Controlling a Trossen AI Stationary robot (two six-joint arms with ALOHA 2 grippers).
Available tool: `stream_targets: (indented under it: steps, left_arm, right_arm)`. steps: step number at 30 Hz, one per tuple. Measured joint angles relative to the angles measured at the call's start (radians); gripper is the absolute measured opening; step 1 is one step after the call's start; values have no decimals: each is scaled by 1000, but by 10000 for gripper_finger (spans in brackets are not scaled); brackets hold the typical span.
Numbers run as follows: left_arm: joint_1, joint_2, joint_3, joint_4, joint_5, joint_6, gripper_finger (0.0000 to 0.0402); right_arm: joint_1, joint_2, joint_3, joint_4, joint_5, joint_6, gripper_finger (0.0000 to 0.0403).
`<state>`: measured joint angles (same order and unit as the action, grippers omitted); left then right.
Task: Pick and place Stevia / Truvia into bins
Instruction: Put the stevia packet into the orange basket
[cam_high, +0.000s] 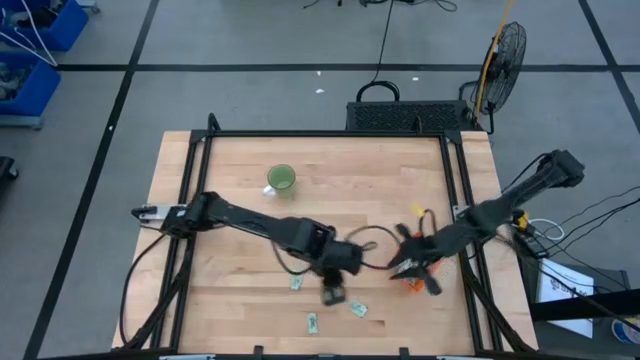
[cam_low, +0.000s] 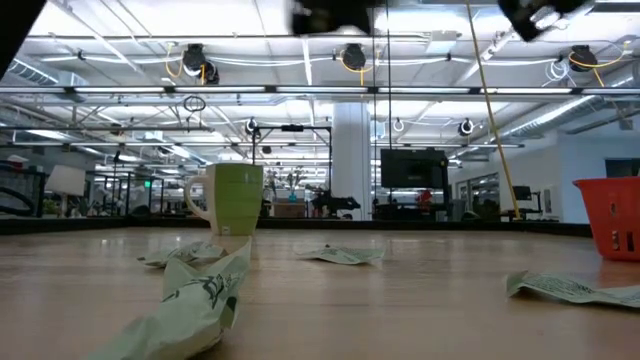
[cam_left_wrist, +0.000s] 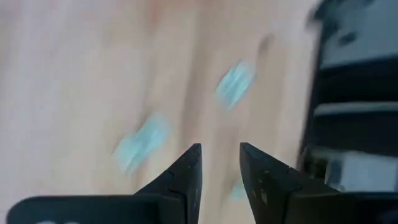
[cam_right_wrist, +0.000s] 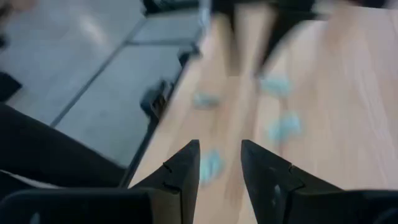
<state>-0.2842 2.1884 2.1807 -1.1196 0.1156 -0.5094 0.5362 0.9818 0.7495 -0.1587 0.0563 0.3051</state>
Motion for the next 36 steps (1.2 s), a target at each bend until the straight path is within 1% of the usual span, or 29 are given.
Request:
stream_targets:
  steps: [2,4,5,6,9,12,15,17,20,23,25,30,33,34,36]
  left_arm:
    - [-11,-55,0,-181,-42,-44,109]
    - [-24,-117,0,-362,-112,-117,107]
    - [-31,-147,0,-432,-155,-159,107]
    - [-41,-182,-3,-468,-197,-203,107]
    - [-70,-305,-44,-401,-318,-270,106]
    - [-84,-391,-48,-381,-477,-374,106]
    - [-99,-438,-49,-397,-609,-445,106]
    - [-108,-462,-50,-399,-663,-458,106]
    - [-110,-476,-50,-401,-696,-462,106]
    - [-108,-471,-50,-407,-687,-444,106]
    - [-107,-465,-51,-409,-670,-433,106]
    - [-102,-451,-51,-417,-651,-433,106]
    - [-100,-446,-51,-428,-645,-428,106]
    - [-100,-446,-51,-428,-638,-425,106]
    - [-100,-447,-51,-429,-628,-419,106]
  right_arm:
    - [-16,78,-5,129,0,-88,109]
    - [-43,162,8,240,-2,-142,109]
    - [-54,199,15,269,-8,-168,109]
    - [-68,236,22,285,-25,-193,109]
    - [-99,348,54,334,-130,-211,109]
    - [-105,444,58,327,-199,-189,109]
    - [-97,547,56,334,-266,-202,110]
    - [-83,607,56,355,-280,-222,112]
    - [-79,698,57,423,-298,-224,125]
    - [-81,760,58,518,-296,-186,149]
    - [-81,788,58,558,-296,-192,167]
    - [-65,860,58,568,-292,-270,200]
    - [-58,897,60,569,-252,-299,201]
    - [-56,904,60,561,-222,-304,198]
    - [-56,907,61,540,-208,-305,184]
